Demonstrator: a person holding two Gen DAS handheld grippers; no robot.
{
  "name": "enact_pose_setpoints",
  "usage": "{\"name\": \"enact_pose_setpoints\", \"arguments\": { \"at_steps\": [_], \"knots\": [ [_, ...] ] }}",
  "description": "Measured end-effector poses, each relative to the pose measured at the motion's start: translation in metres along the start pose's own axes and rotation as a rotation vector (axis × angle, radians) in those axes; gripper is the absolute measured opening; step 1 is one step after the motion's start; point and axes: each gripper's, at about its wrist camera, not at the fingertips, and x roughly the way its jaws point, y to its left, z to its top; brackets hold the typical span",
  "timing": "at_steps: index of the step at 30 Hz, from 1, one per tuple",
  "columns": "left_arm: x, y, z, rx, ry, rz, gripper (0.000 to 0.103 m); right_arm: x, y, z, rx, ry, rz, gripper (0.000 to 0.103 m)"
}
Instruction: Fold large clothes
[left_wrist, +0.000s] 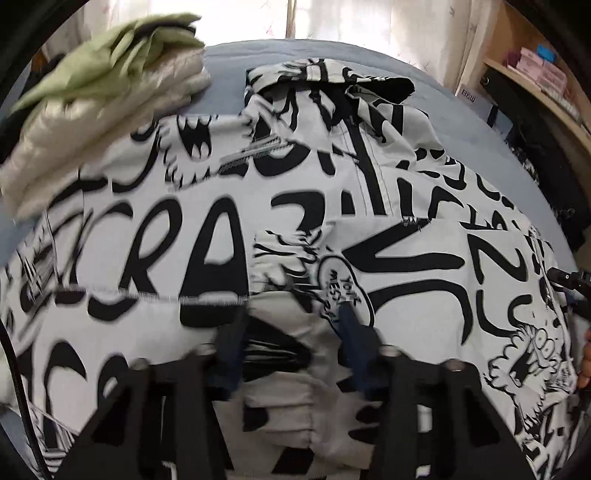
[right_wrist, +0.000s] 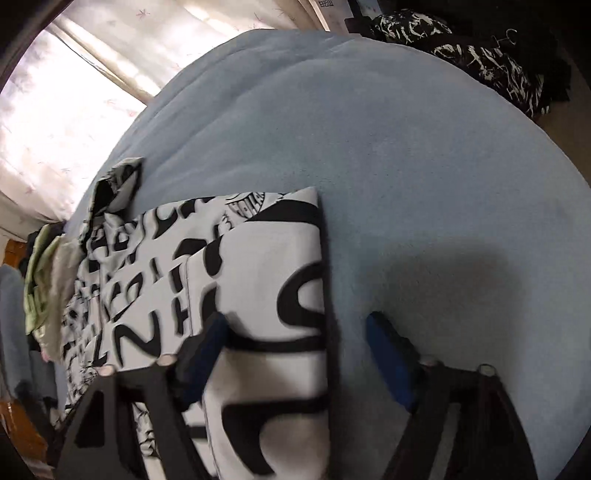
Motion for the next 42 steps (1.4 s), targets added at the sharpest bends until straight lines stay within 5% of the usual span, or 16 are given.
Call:
{"name": "enact_pose_setpoints", "arguments": {
  "at_steps": [1,5,11,16,20,27,32,36,40,42],
  "knots": [
    [-0.002,-0.001,0.003,0.006,-0.011,-0.003,0.032,-0.004,0.005,0.001,-0.036,-0.006,-0.021,0.002],
    [-0.002,-0.012,0.012,0.036,-0.067,0.000,0.031,-0.026,0.008,-0.001,-0.097,-0.162,-0.109,0.002],
    [0.015,-0.020,0.007,0.106,-0.051,0.102,0.040,-0.007,-0.009,-0.005,-0.079,-0.089,-0.173,0.013],
    [-0.012,-0.005,0.011,0.089,-0.061,0.103,0.041,-0.050,0.008,-0.019,-0.132,-0.145,-0.179,0.026],
    [-0.046,0.005,0.009,0.051,-0.091,0.059,0.041,-0.081,0.032,-0.045,-0.153,-0.145,-0.104,0.037],
    [-0.060,-0.032,-0.006,0.000,-0.039,-0.101,0.041,-0.076,0.097,-0.107,-0.241,-0.031,0.050,0.037],
    [-0.026,-0.078,-0.044,0.095,0.034,-0.039,0.041,-0.034,0.131,-0.148,-0.305,0.072,0.062,0.037],
    [-0.018,-0.088,-0.057,0.166,-0.005,0.026,0.051,-0.021,0.108,-0.161,-0.302,0.072,0.000,0.037],
    [-0.019,-0.073,-0.051,0.126,0.016,0.000,0.054,-0.045,0.048,-0.148,-0.236,-0.060,-0.195,0.034],
    [-0.020,-0.063,-0.049,0.103,0.015,-0.024,0.054,-0.054,0.012,-0.140,-0.131,-0.052,-0.109,0.006]
  ]
}}
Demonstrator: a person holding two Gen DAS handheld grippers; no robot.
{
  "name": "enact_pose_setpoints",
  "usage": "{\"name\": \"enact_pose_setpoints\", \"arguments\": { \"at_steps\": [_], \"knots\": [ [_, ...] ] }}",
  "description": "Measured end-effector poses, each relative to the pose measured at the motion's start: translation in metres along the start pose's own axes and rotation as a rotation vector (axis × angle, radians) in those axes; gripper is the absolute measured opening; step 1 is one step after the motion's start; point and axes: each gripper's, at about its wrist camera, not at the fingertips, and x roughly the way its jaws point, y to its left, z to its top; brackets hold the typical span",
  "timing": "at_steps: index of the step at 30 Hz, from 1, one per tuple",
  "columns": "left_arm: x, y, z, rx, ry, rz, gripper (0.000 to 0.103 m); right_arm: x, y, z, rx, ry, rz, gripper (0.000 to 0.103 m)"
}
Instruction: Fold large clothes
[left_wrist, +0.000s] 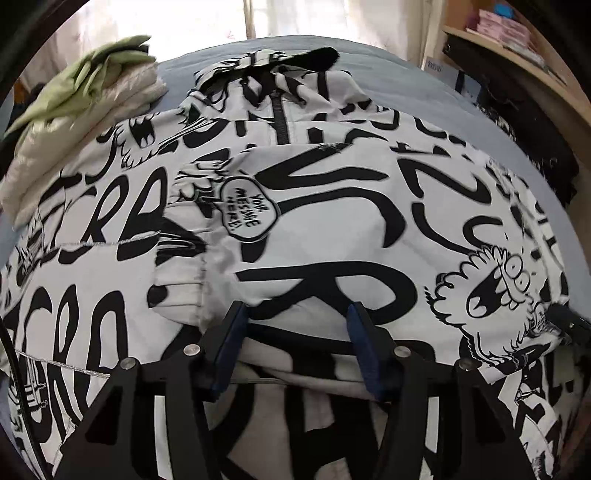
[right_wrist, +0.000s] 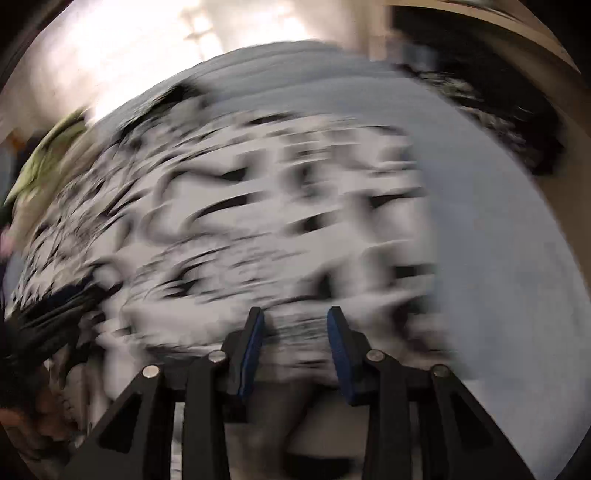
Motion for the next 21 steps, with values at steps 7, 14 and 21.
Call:
{"name": "enact_pose_setpoints", "arguments": {
  "at_steps": [7,14,21],
  "knots": [
    [-0.007,0.001,-0.004,0.013,-0.012,0.014,0.054,-0.009,-0.013,-0.003,0.042,-0.014,0.016,0.004],
    [-0.028,0.002,-0.010,0.003,0.003,0.042,0.065,-0.030,-0.006,-0.011,0.060,-0.032,0.018,0.030],
    [-0.059,0.005,-0.026,-0.011,-0.008,0.027,0.065,-0.045,0.010,-0.022,0.100,-0.033,0.016,0.036]
  ]
}}
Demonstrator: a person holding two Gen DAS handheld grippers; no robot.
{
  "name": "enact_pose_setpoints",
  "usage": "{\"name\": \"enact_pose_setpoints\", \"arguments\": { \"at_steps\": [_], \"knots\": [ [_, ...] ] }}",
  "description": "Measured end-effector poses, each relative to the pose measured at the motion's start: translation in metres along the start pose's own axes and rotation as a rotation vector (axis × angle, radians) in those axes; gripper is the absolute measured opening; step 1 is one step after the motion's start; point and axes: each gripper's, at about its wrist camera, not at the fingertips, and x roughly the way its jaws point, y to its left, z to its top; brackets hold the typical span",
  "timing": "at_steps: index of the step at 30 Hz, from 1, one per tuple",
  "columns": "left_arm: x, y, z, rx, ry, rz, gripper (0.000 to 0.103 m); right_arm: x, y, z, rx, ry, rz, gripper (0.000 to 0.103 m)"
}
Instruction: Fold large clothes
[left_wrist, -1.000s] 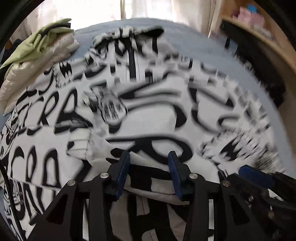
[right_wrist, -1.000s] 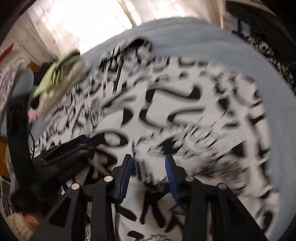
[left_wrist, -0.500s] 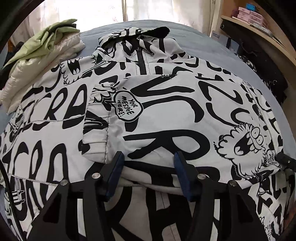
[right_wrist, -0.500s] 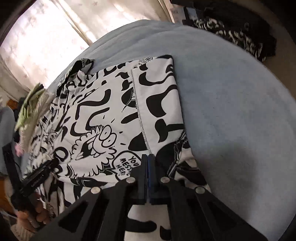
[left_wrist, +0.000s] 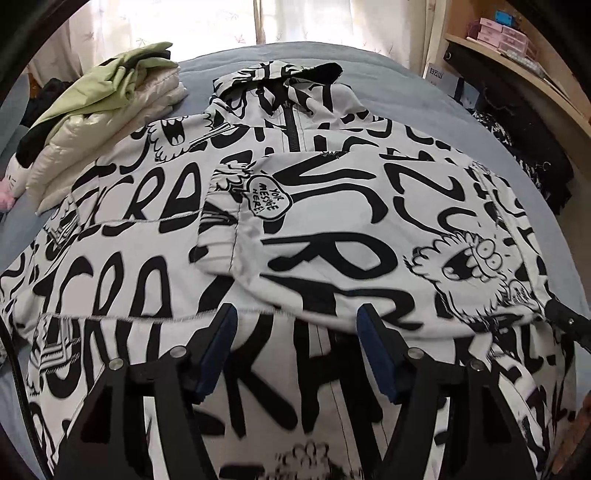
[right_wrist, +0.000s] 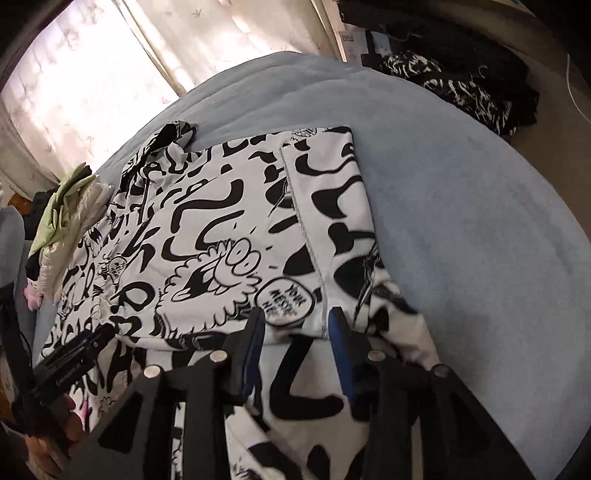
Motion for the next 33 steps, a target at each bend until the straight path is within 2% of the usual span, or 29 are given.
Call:
{"name": "enact_pose_setpoints", "arguments": {
  "at_steps": [15,20,27,33],
  "knots": [
    [-0.061,0.020,-0.027,-0.014,-0.061,-0.007,0.066,-0.038,0.054,-0.034,-0.039,-0.011,0.043,0.036],
    [-0.075,0.032,-0.040,-0.027,-0.056,-0.005,0.066,-0.046,0.069,-0.047,-0.060,-0.006,0.050,0.040],
    [-0.101,0.064,-0.066,-0.049,-0.044,0.002,0.066,-0.055,0.086,-0.070,-0.074,0.007,0.072,0.040],
    [-0.128,0.105,-0.084,-0.082,-0.071,0.022,0.066,-0.060,0.110,-0.087,-0.116,0.022,0.088,0.040]
  ]
}}
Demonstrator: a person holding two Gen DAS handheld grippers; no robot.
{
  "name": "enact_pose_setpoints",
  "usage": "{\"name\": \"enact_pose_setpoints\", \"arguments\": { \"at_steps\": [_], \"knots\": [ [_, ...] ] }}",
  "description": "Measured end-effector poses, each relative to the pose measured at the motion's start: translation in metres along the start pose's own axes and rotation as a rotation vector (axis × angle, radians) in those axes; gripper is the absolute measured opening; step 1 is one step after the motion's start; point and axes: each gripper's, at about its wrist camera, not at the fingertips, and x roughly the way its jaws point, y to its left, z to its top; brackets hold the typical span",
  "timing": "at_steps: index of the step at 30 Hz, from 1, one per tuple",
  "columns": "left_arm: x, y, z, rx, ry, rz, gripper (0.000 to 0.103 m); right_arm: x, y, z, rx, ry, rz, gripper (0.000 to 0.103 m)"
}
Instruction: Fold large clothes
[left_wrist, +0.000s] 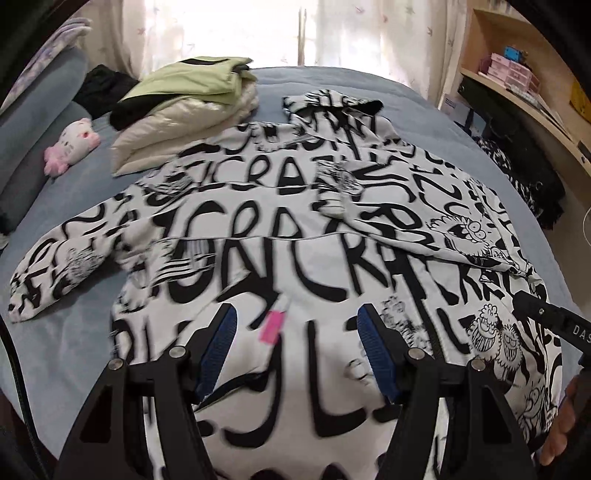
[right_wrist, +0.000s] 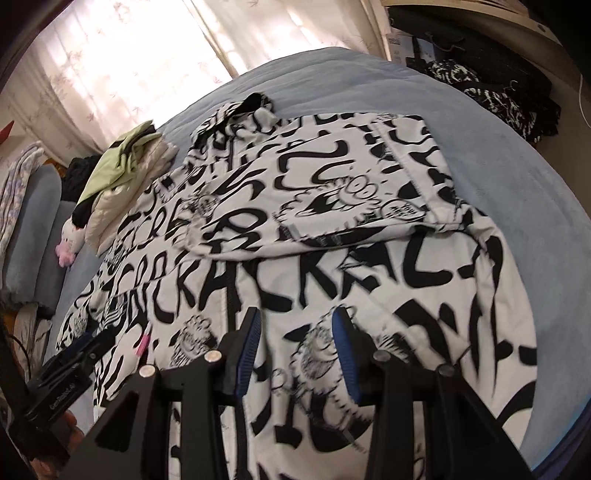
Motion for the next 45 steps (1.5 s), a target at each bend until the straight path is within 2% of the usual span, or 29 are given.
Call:
{"name": "enact_pose_setpoints", "arguments": {
  "at_steps": [10,24,30,33,39,45],
  "knots": [
    [-0.031,0.074,-0.013,-0.074,-0.053,0.016,0.067,-0.003,0.082,-0.017,-0.154,-0.003,0.027,0.040],
    [-0.027,0.210,-0.026,-0.281,-0.061,0.054,0.068,0.015,0.234,-0.028,-0.386,-0.022,0.111,0.040],
    [-0.022,0.282,-0.022,-0.378,-0.079,0.092,0.069,0.035,0.304,-0.023,-0.474,-0.059,0.131,0.055],
    [-0.015,0.316,-0.022,-0.447,-0.081,0.064,0.073,0.048,0.337,-0.021,-0.514,-0.057,0.160,0.055],
    [0.015,0.385,-0.035,-0.636,-0.064,-0.050,0.073,0.083,0.400,-0.027,-0.594,-0.065,0.165,0.055],
    [0.041,0.432,-0.054,-0.788,-0.086,-0.142,0.073,0.127,0.428,-0.037,-0.643,-0.025,0.141,0.055]
  ]
}}
